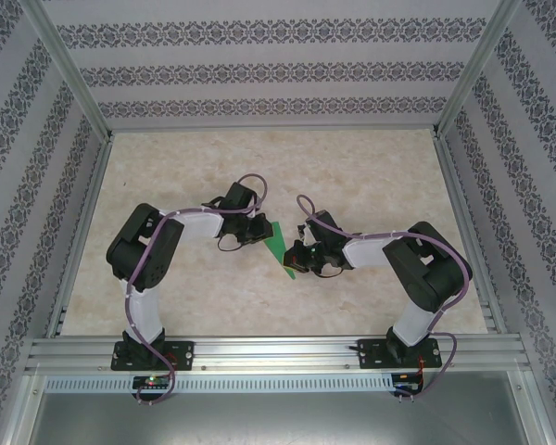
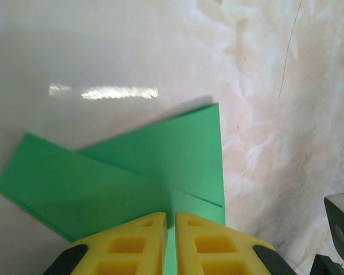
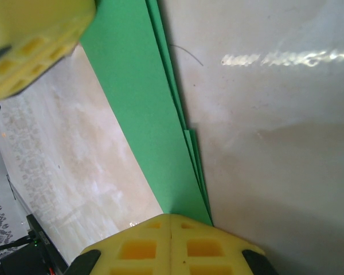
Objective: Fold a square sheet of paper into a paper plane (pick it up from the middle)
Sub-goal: Fold the wing for the fifth time at the center of the table.
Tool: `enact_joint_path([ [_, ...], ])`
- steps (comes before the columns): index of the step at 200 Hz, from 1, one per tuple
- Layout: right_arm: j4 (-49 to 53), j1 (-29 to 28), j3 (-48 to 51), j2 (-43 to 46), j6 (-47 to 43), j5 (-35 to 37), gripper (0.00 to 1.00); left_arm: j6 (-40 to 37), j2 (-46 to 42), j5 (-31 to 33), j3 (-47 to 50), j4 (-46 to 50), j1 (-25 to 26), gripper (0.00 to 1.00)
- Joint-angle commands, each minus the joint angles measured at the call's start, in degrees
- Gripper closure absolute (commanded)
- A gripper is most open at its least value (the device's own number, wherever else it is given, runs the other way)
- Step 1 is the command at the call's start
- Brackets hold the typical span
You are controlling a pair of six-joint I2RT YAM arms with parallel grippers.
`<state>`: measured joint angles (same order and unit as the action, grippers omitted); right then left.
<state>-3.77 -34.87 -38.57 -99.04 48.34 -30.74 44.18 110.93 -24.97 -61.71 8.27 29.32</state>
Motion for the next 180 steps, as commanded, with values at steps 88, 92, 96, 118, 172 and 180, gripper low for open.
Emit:
enact_joint_path([
  [88,11.82,-0.85,3.50,-5.98,-0.27,9.37,1.00,-7.79,5.08,2.02,-5.88,2.66,-7.75,0.80],
  [92,11.89,-0.86,3.56,-5.98,-0.33,9.38,1.00,-7.96,5.00,2.08,-6.12,2.93,-7.76,0.80],
  [96,11.86,-0.85,3.50,-5.92,-0.35,9.38,1.00,-8.09,5.10,2.09,-6.26,3.14,-7.90,0.80],
  [118,12.11,-0.90,3.67,-5.70,-0.48,9.47,1.00,-9.03,5.52,2.08,-7.02,3.64,-8.30,0.79],
  [172,12.57,-0.59,3.59,-5.04,-1.33,9.38,1.00,-11.89,4.68,0.75,-7.65,1.27,-8.74,0.76],
  [180,12.67,-0.59,3.51,-5.02,-1.36,9.38,1.00,-12.53,4.08,0.39,-8.06,1.25,-8.80,0.75],
])
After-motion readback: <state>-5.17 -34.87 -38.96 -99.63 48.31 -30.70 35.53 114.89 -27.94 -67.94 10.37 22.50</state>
